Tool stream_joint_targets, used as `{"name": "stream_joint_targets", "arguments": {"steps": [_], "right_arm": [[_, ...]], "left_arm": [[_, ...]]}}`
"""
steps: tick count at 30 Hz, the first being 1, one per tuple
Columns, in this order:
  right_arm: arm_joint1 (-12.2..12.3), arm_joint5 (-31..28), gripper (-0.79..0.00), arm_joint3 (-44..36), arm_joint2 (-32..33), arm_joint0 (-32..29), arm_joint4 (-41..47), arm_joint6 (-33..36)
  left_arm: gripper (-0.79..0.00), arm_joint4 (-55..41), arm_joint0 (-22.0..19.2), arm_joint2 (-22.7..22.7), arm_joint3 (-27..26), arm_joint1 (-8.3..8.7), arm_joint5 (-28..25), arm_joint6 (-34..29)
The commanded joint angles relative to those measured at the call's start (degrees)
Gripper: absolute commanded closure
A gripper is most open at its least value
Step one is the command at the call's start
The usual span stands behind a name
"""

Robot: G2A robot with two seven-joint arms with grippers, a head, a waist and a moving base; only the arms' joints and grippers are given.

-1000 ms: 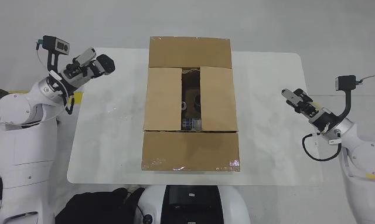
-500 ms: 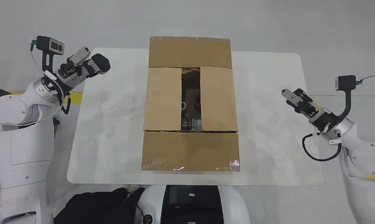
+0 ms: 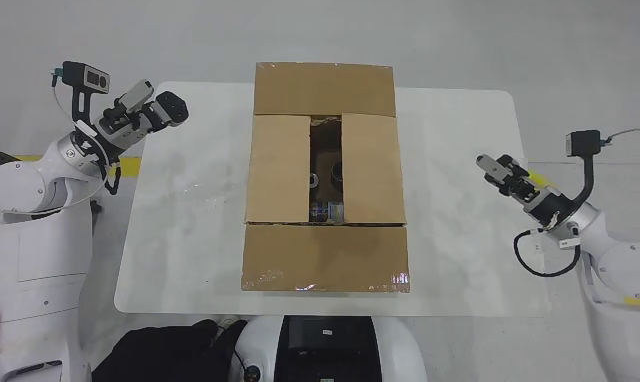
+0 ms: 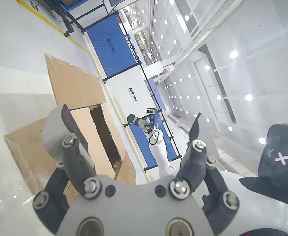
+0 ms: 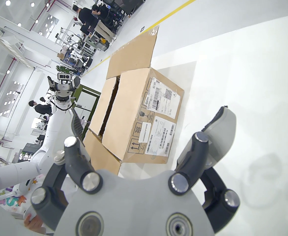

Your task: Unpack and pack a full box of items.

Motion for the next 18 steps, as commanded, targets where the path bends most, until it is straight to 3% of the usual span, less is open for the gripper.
{"name": "stream_joint_targets", "arguments": {"steps": [1,6,18], "right_arm": [[0.3,2.8,-0.785,-1.5,-0.1,-0.4,-0.9,3.8],[0.4,7.6,-0.785,-6.4,-1.3,-3.1,1.9,9.0],[0.3,12.4,-0.785,-13.3,-6.0,-9.4,5.3,11.1]], "left_arm": [[-0.785,0.0,0.0,0.0,0.0,0.0,0.0,0.0],[-0.785,0.0,0.0,0.0,0.0,0.0,0.0,0.0],[-0.785,0.0,0.0,0.0,0.0,0.0,0.0,0.0]]}}
